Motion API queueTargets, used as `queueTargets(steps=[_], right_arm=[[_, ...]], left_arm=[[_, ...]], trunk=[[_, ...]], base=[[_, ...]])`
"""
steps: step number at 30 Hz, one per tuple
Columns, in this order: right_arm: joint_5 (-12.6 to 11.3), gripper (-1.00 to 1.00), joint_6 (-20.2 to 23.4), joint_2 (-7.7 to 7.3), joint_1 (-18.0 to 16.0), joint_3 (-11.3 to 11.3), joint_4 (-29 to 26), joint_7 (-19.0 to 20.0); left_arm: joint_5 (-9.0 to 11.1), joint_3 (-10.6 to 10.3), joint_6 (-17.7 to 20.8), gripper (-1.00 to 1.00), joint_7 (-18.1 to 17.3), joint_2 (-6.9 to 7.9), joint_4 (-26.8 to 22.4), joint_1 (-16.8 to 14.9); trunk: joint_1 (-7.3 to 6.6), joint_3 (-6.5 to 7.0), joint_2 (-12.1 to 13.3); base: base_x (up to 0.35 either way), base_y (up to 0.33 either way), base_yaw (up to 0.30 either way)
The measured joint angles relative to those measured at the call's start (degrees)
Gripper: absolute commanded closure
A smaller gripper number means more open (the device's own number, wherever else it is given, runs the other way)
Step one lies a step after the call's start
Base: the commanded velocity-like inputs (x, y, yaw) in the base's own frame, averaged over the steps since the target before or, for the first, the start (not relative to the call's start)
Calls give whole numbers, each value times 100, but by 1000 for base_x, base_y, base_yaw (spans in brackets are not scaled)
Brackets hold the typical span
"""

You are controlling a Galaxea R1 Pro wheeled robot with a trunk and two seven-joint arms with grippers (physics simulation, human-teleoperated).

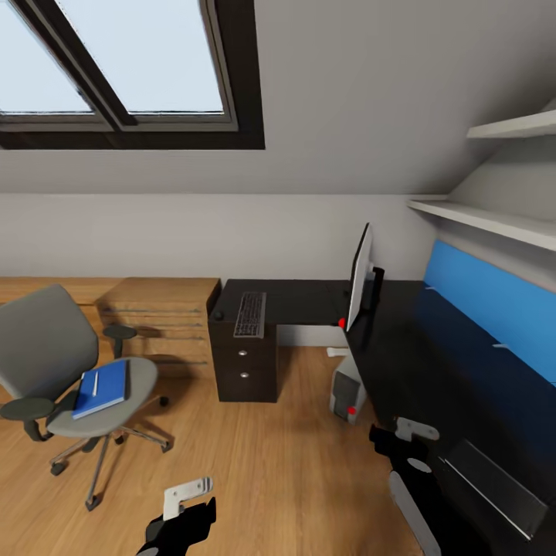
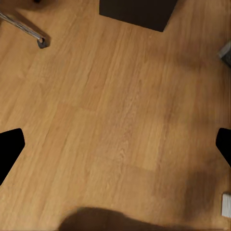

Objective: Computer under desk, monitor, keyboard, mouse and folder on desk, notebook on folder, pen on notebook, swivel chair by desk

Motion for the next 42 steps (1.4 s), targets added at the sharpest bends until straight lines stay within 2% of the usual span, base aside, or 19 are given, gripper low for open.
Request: queueTargets(steps=[11,23,34,42], right_arm=[[53,-100,-128,-34,6,0,30,394],[58,-100,-261,-51,10,24,198,410],[190,-100,-270,-52,7,30,208,418],[209,-100,-279,-52,7,59,215,505]], left_arm=[[-8,-30,-5,-100,3,16,4,0],[-4,-34,-5,-100,3,16,-2,1],[-3,0,-24,-100,11,19,-14,0],[4,19,-431,-100,-4,24,-23,0]], trunk=[[0,-10,0],[0,-10,0],[-2,-11,0],[-3,-11,-1]], base=[[0,-341,-105],[0,-347,-1],[50,-276,0],[287,-33,0]])
